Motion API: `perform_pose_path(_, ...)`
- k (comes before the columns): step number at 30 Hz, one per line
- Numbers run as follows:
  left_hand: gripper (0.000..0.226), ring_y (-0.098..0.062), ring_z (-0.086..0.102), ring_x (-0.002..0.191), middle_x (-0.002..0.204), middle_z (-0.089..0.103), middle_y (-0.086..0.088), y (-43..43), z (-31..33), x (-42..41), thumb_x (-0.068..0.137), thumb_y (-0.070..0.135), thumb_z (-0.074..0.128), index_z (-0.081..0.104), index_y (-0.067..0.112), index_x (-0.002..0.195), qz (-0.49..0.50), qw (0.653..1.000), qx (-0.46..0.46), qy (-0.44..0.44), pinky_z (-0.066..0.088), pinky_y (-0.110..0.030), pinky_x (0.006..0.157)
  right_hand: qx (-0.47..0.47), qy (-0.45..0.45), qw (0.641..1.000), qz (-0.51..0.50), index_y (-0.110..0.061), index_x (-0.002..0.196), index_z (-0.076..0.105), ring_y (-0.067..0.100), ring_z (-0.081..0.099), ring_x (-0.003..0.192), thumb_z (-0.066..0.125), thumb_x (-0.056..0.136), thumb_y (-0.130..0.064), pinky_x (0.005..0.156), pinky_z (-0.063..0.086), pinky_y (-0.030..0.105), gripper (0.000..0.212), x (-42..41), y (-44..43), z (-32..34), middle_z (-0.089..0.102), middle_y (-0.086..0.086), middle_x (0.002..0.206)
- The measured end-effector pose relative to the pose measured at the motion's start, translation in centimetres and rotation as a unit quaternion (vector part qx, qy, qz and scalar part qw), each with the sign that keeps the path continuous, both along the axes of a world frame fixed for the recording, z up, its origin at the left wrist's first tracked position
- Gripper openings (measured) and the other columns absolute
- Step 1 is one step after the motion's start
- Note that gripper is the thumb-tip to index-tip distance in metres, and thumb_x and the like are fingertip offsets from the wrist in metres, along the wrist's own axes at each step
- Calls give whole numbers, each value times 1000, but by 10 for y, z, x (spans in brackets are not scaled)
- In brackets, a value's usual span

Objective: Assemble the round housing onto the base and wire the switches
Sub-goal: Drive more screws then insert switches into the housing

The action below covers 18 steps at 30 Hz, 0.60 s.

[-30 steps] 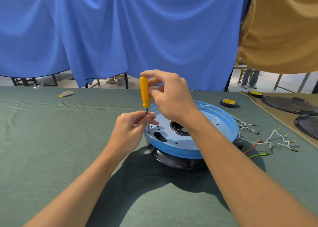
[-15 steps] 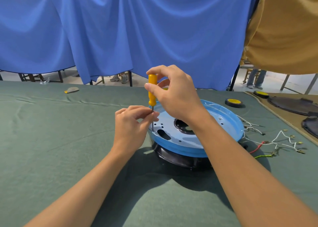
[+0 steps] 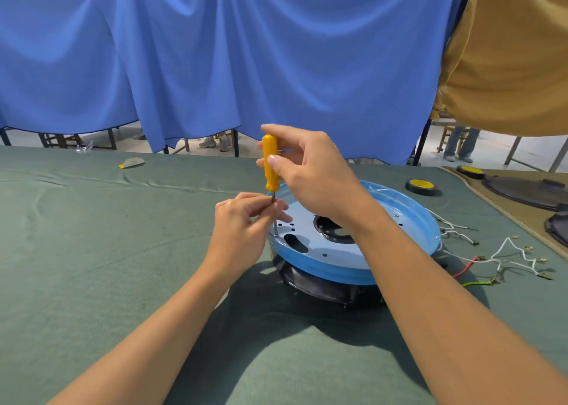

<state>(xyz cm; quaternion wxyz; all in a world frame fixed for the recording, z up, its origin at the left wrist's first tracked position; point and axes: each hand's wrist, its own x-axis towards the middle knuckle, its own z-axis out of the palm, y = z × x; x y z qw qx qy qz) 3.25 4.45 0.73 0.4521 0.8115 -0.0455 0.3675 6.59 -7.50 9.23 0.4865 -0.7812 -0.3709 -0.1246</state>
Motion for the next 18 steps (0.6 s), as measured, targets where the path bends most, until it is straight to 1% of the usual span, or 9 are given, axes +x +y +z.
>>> perform_pose_path(2, 21, -13, 66, 89, 83, 74, 4, 1, -1, -1, 94, 14, 63, 78, 15, 80, -3, 1000, 24, -4, 49, -47, 87, 5, -25, 999, -24, -20, 123, 64, 16, 67, 88, 64, 89, -13, 88, 53, 34, 35, 1, 0, -1, 70, 0, 96)
perform_pose_path(5, 9, -8, 66, 79, 80, 70, 13, 0, -1, -2, 85, 15, 73, 80, 12, 82, 36, 997, 39, -57, 51, -52, 84, -11, -80, 994, -78, -23, 110, 65, 16, 61, 79, 69, 87, -27, 83, 50, 34, 24, 2, 0, -4, 65, 0, 86)
perform_pose_path(8, 4, -6, 65, 76, 75, 65, 22, -1, 1, -1, 82, 11, 77, 80, 11, 82, 42, 997, 24, -58, 50, -54, 86, -23, -63, 995, -77, -22, 114, 61, 17, 60, 89, 66, 89, -28, 88, 49, 35, 26, 5, -2, -3, 63, 0, 96)
perform_pose_path(10, 10, -9, 67, 79, 76, 71, 14, 2, 1, -1, 87, 11, 72, 80, 11, 80, 28, 998, 29, -38, 50, -48, 86, -18, -36, 998, -47, -23, 123, 60, 15, 62, 97, 63, 91, -20, 93, 49, 35, 32, 4, -3, -2, 64, -3, 103)
perform_pose_path(12, 17, -13, 68, 82, 80, 74, 2, 4, 1, -2, 91, 12, 67, 80, 11, 79, 8, 999, 30, -24, 51, -44, 83, -8, -33, 999, -36, -22, 124, 61, 17, 65, 94, 62, 90, -14, 92, 51, 36, 35, 3, -3, -2, 66, -3, 100)
perform_pose_path(13, 19, -15, 68, 82, 81, 75, 1, 3, 1, -2, 92, 13, 65, 79, 12, 79, 0, 999, 25, -20, 52, -43, 83, -9, -48, 998, -47, -23, 121, 63, 17, 64, 90, 65, 90, -16, 90, 51, 36, 33, 3, -3, -1, 66, -3, 95)
perform_pose_path(14, 19, -15, 68, 83, 80, 74, 2, 2, 1, -2, 92, 14, 65, 79, 14, 80, -4, 1000, 19, -16, 52, -43, 83, -13, -68, 996, -63, -23, 117, 64, 17, 63, 86, 68, 88, -21, 88, 51, 35, 30, 4, -3, -2, 65, -2, 91)
perform_pose_path(16, 11, -12, 68, 81, 78, 72, 13, -2, 1, -3, 90, 16, 68, 78, 18, 84, -5, 1000, 14, -6, 54, -40, 82, -15, -94, 992, -85, -22, 110, 64, 17, 59, 80, 71, 85, -29, 81, 50, 32, 27, 4, -2, -3, 63, 0, 87)
perform_pose_path(18, 8, -12, 69, 80, 77, 71, 15, -2, 0, -2, 88, 14, 71, 79, 17, 88, -6, 1000, 7, 3, 55, -37, 80, -16, -92, 992, -81, -23, 111, 63, 14, 58, 83, 70, 86, -30, 80, 48, 27, 27, 3, -1, -4, 62, 0, 92)
